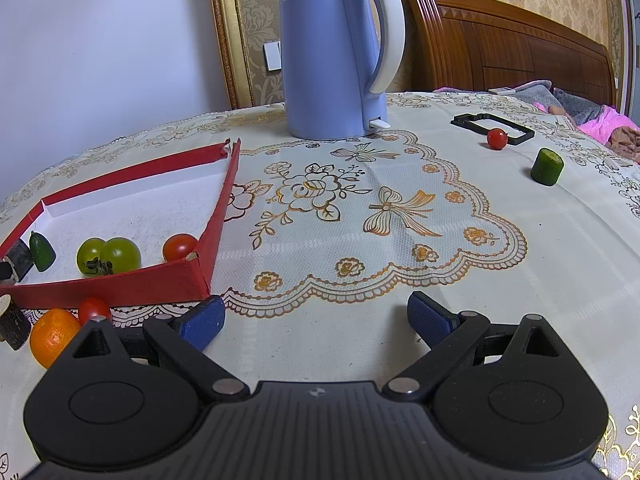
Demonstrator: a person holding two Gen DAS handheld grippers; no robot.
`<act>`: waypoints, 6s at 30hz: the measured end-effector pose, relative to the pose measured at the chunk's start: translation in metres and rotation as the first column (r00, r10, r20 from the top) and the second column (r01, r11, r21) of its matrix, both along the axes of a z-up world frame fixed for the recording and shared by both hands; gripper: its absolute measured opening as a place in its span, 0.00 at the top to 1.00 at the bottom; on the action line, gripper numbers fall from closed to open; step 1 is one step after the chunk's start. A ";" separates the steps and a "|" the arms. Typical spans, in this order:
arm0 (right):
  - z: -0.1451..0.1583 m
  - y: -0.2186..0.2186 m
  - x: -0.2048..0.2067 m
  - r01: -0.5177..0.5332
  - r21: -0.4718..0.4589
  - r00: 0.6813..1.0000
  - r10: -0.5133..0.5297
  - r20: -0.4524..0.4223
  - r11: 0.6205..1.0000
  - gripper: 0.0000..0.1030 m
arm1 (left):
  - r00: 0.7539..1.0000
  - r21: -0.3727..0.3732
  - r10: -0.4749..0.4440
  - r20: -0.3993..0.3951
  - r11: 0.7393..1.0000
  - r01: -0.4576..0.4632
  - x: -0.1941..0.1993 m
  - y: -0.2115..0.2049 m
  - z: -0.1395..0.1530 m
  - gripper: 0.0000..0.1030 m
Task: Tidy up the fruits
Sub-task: 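Place the brown pear in the red tray and open the left gripper, then move the right gripper to the orange and close on it, then carry the orange into the red tray and open the right gripper, then reach the left gripper to the second brown pear and close on it, then carry the pear into the red tray, lower it, open the left gripper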
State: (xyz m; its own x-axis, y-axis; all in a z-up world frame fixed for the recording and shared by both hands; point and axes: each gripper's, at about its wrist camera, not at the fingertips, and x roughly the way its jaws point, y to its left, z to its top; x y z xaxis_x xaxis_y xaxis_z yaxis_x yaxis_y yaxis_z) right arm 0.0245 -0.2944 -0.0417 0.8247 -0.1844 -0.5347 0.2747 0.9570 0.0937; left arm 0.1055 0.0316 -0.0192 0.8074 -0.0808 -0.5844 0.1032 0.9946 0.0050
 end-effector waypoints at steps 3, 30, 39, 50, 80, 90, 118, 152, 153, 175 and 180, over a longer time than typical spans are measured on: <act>0.000 -0.001 0.000 -0.001 0.001 1.000 0.001 0.000 1.000 0.04 | 1.000 0.019 -0.002 0.012 1.000 0.002 -0.002 -0.002 -0.001 0.73; 0.000 0.000 0.000 0.000 0.002 1.000 0.000 0.002 1.000 0.04 | 1.000 0.044 0.000 -0.020 0.999 0.001 -0.062 0.022 -0.018 0.00; 0.001 0.004 -0.008 -0.028 0.024 0.999 0.028 0.025 0.999 0.04 | 0.999 0.006 -0.007 -0.038 1.000 0.007 -0.059 0.029 -0.020 0.00; 0.015 0.090 -0.040 -0.312 -0.002 0.945 0.311 0.101 0.950 0.09 | 0.999 0.003 -0.011 -0.034 1.000 0.011 -0.060 0.030 -0.021 0.00; 0.035 0.118 -0.005 -0.228 -0.200 0.947 0.265 0.181 0.953 0.61 | 0.999 0.003 -0.011 -0.033 1.000 0.011 -0.060 0.030 -0.021 0.00; 0.032 0.076 0.075 -0.187 -0.141 0.976 0.200 0.086 0.972 0.61 | 0.999 0.003 -0.011 -0.033 1.000 0.011 -0.060 0.030 -0.021 0.00; 0.019 0.063 -0.004 -0.185 -0.193 0.981 0.192 0.021 0.964 0.25 | 0.999 0.003 -0.011 -0.033 1.000 0.011 -0.060 0.030 -0.021 0.00; -0.001 0.039 0.001 -0.166 -0.099 0.986 0.162 -0.048 0.981 0.14 | 0.989 0.030 -0.146 -0.010 0.989 0.146 -0.061 -0.002 -0.015 0.36; -0.002 0.040 0.001 -0.166 -0.099 0.986 0.162 -0.048 0.981 0.14 | 0.989 0.034 -0.149 -0.007 0.988 0.149 -0.061 -0.003 -0.015 0.41; -0.002 0.040 0.001 -0.166 -0.099 0.986 0.162 -0.049 0.981 0.13 | 0.993 0.083 -0.085 0.087 0.994 0.078 -0.060 -0.015 0.019 0.79; -0.002 0.039 0.001 -0.166 -0.099 0.986 0.161 -0.049 0.981 0.13 | 0.997 0.066 -0.047 0.064 0.997 0.042 -0.029 -0.017 0.015 0.79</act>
